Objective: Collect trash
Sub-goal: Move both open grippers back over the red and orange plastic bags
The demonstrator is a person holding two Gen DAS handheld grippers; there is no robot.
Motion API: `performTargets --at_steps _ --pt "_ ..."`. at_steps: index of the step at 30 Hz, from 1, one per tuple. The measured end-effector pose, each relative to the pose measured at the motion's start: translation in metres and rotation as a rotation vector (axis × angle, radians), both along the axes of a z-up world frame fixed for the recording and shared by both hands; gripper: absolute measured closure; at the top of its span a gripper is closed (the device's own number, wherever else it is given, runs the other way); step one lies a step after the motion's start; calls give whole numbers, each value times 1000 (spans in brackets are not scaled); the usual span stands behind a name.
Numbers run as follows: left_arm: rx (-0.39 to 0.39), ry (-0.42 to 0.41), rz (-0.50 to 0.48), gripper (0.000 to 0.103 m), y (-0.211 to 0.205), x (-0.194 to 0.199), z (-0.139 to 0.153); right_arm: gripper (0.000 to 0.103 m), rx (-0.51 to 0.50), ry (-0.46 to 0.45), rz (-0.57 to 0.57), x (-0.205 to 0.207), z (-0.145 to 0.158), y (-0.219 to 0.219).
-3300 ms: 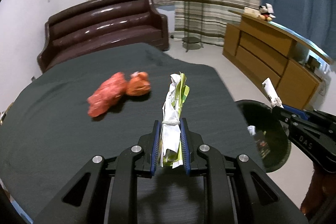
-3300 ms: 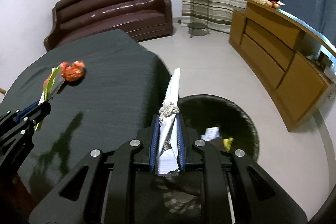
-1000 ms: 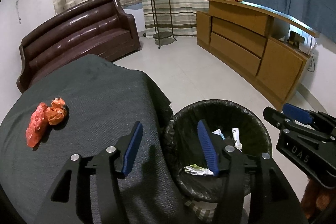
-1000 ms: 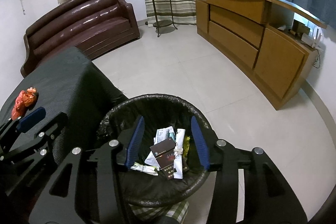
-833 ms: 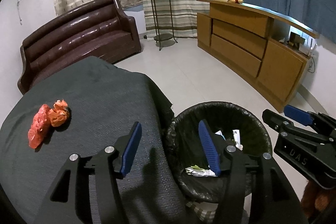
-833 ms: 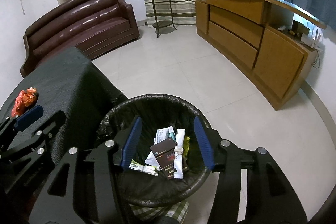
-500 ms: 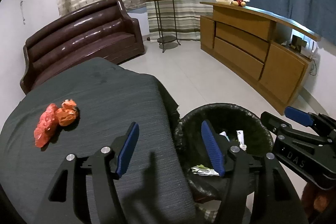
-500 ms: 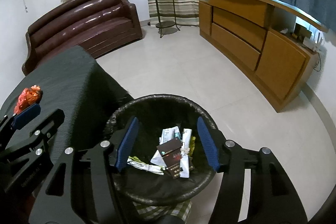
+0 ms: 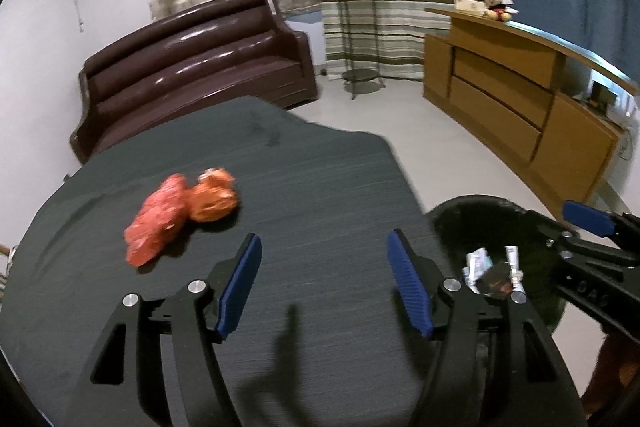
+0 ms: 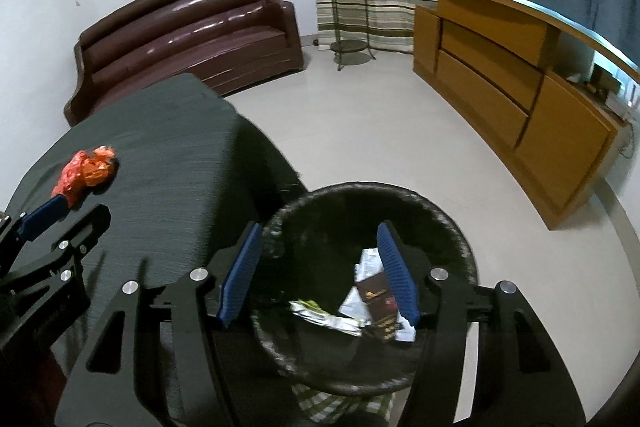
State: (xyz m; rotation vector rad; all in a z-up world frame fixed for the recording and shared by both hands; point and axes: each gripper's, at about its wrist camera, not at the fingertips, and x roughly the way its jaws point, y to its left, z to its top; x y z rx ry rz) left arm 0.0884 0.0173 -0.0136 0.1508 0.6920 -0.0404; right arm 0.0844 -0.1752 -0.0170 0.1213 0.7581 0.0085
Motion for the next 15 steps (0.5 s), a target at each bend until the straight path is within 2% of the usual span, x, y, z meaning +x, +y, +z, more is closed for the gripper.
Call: performTargets --at_steps 15 --pt "-6 27 154 39 88 6 -8 44 0 9 119 21 4 67"
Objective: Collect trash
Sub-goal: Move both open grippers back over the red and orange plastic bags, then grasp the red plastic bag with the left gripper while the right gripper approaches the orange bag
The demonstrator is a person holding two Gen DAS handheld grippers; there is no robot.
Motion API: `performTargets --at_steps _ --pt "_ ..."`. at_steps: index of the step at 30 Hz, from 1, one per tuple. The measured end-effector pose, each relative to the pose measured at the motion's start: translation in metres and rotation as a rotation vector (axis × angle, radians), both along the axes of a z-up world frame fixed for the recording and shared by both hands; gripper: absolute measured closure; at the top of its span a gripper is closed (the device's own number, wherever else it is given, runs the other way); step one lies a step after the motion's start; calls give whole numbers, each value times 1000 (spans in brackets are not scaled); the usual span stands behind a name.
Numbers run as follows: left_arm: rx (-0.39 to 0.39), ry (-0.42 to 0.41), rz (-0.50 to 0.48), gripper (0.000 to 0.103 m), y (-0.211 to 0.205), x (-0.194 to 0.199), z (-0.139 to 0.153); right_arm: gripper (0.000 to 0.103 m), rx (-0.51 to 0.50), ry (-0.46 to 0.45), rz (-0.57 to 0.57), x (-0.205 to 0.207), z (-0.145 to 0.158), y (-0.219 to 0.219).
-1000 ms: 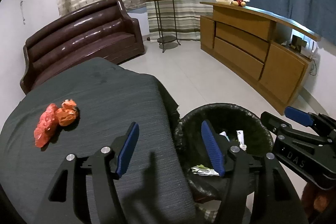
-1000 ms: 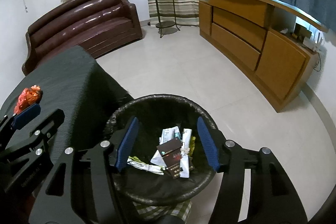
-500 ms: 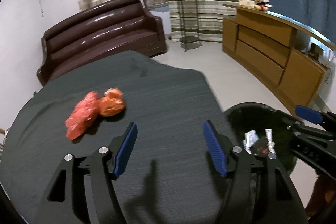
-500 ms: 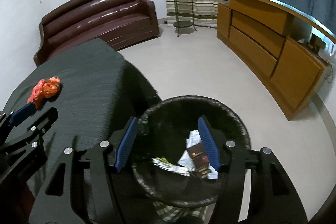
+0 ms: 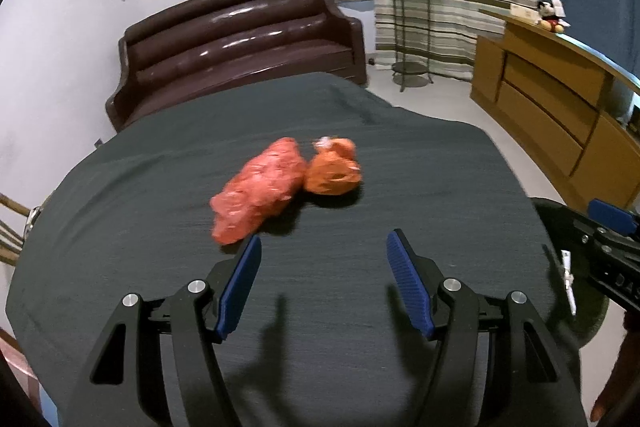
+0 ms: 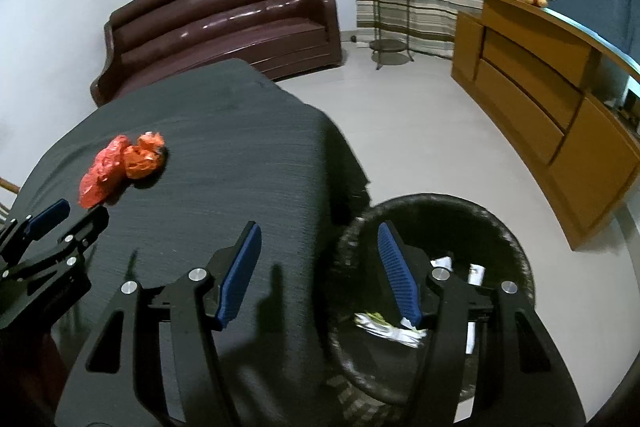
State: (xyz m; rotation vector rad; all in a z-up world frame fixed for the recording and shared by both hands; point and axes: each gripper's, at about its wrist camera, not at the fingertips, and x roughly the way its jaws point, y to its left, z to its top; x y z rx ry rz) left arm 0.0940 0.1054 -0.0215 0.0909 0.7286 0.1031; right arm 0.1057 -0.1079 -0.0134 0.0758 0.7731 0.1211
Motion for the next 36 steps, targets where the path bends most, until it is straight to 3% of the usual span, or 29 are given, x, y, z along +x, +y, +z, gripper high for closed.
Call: performTargets --at_steps 12,27,36 --pt "-20 38 47 35 38 25 -2 43 0 3 87 26 5 47" --pt "-34 113 4 35 56 46 -10 42 4 24 131 46 4 70" --pt "-13 107 -44 75 57 46 -10 42 -1 37 142 52 0 78"
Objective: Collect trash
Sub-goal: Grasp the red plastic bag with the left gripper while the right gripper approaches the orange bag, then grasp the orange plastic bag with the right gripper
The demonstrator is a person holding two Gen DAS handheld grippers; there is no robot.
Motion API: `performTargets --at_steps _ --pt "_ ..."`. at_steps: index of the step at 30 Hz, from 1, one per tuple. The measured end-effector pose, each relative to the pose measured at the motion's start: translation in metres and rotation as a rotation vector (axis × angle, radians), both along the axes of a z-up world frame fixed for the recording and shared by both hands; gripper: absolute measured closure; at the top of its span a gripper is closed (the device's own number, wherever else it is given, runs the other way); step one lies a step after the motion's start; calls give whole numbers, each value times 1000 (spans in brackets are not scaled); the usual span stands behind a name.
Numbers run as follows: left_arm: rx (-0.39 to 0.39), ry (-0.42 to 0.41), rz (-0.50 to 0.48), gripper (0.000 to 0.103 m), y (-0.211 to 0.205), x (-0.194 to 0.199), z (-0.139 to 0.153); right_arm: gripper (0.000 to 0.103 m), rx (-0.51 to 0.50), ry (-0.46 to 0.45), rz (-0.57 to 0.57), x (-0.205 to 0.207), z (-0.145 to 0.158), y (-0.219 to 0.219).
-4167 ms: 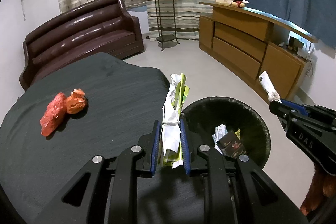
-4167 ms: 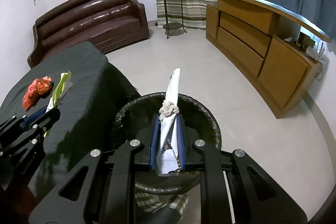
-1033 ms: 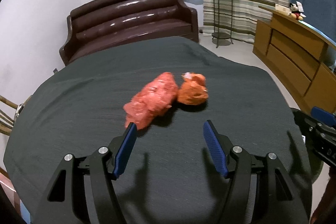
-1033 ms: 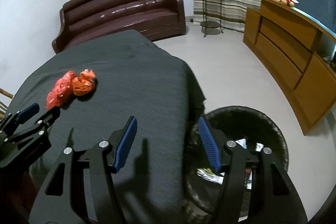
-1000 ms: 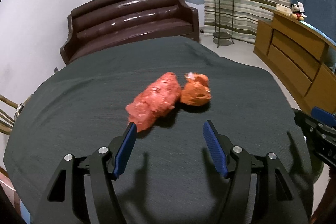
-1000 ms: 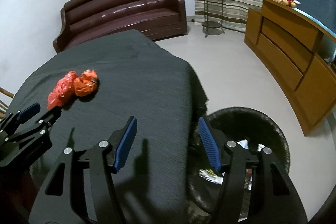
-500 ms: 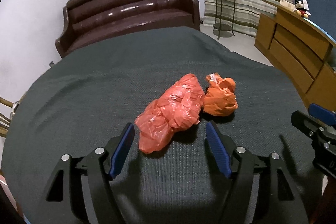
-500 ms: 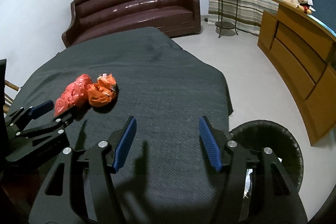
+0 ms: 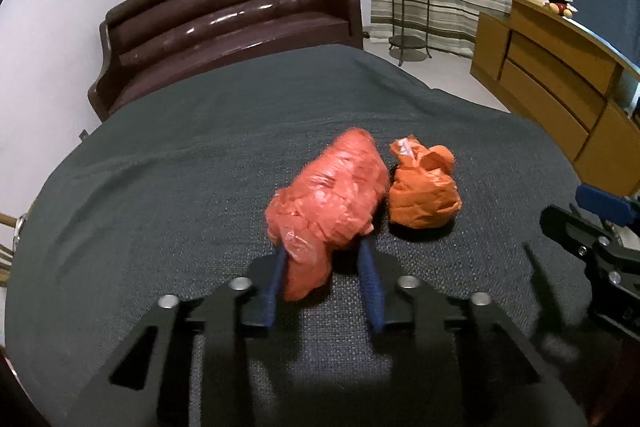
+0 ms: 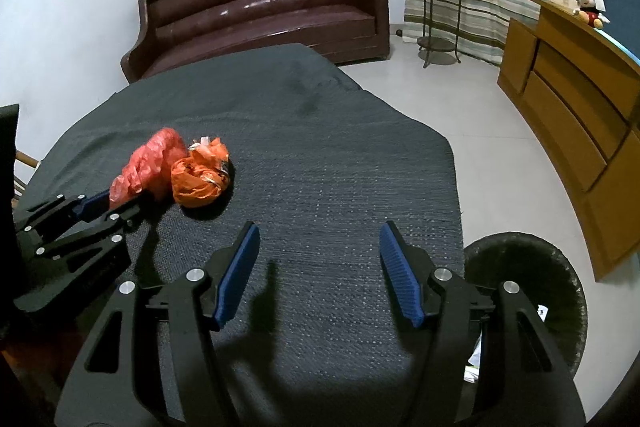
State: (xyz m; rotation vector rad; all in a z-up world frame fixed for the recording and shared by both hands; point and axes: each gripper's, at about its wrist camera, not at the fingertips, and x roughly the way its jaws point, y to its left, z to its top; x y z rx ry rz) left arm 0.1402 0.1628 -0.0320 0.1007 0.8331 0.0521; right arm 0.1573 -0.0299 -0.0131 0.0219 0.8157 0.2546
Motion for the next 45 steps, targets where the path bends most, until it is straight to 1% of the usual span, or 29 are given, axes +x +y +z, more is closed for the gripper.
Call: performTargets --at_steps 4,8,9,15,22,24,28,33,38,41,45 --pt "-16 -7 0 80 4 -4 1 42 -4 1 6 0 0 5" --pt "-29 -13 13 81 10 -7 4 42 -5 -3 14 2 1 9" --pt "-32 -14 19 83 12 -8 5 42 -5 -5 17 2 2 10" --pt "-45 -35 72 84 31 -15 13 42 -5 -14 41 5 5 24" --pt "-34 -60 150 84 59 -19 20 41 -5 -24 75 8 9 44" --pt "-30 -63 175 84 68 -21 20 37 -7 -28 85 11 10 51" --pt "-27 -65 219 84 85 -21 21 37 -11 -27 101 16 10 61" --pt "-22 -69 266 84 103 -21 20 37 -31 -18 116 27 7 78" --pt "-26 -65 287 84 111 -22 18 37 -64 -3 120 34 -1 90" --pt "-26 -65 292 84 111 -20 17 39 -75 11 122 37 -5 96" --pt "-37 -60 297 84 111 -17 15 52 -89 31 125 40 -10 100"
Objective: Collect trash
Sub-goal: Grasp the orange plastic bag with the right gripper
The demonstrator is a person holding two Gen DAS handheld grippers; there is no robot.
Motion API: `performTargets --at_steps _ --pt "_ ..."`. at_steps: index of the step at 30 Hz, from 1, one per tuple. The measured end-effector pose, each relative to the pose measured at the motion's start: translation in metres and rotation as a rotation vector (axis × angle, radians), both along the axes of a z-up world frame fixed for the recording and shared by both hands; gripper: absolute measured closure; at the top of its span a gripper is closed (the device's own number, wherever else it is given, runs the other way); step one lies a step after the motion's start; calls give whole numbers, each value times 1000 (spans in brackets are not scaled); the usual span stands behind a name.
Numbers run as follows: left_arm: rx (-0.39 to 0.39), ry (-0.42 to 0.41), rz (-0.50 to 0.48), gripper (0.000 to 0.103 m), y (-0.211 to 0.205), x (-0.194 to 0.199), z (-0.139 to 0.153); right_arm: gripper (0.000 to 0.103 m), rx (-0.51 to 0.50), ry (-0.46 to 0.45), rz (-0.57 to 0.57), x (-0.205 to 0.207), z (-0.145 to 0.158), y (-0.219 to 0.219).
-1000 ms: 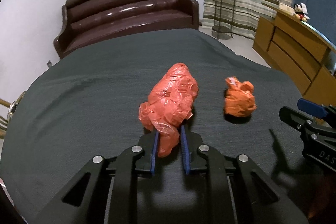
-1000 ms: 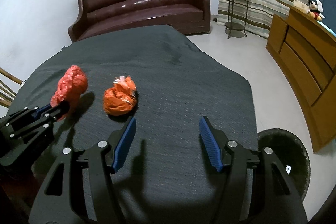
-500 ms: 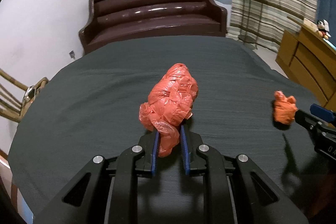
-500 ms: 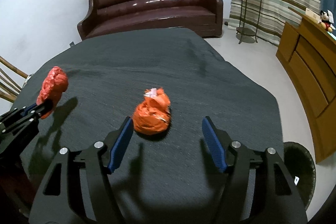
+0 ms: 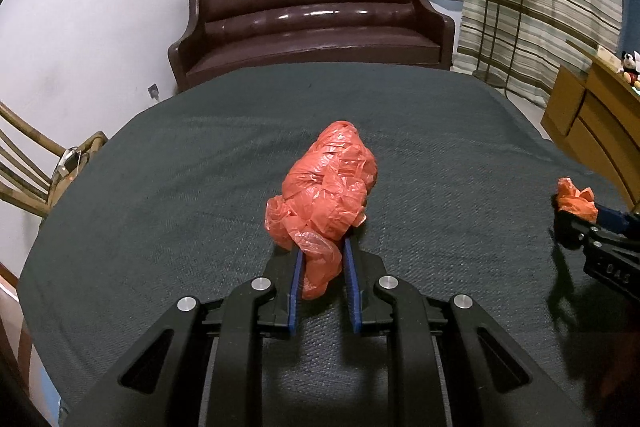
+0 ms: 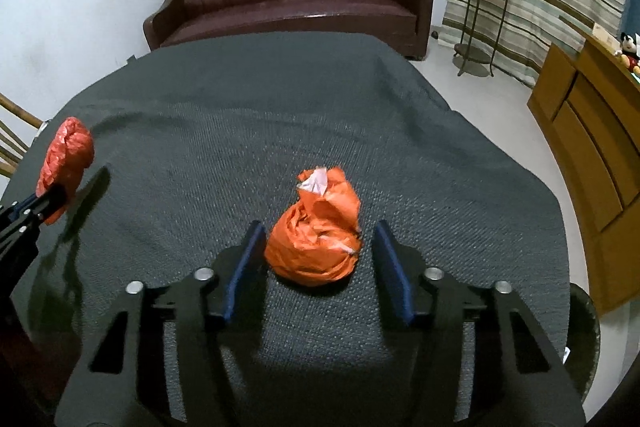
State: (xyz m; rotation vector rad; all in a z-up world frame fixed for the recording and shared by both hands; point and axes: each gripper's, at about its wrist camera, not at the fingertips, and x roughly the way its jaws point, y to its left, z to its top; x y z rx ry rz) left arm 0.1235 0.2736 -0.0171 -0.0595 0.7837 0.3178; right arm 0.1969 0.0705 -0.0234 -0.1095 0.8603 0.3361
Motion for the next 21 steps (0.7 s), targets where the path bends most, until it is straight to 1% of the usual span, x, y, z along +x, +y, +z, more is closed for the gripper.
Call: performTargets --at_steps 2,6,15,21 --pt "-4 1 1 84 -1 1 -1 56 -2 5 1 1 -1 0" --pt "-8 2 1 84 1 -4 -1 57 -6 0 6 0 -1 1" --pt "-12 -5 -11 84 -4 -7 -1 57 20 -5 10 -8 5 -7" --pt "-20 -16 -36 84 -12 -16 2 57 43 -23 3 -26 13 -20"
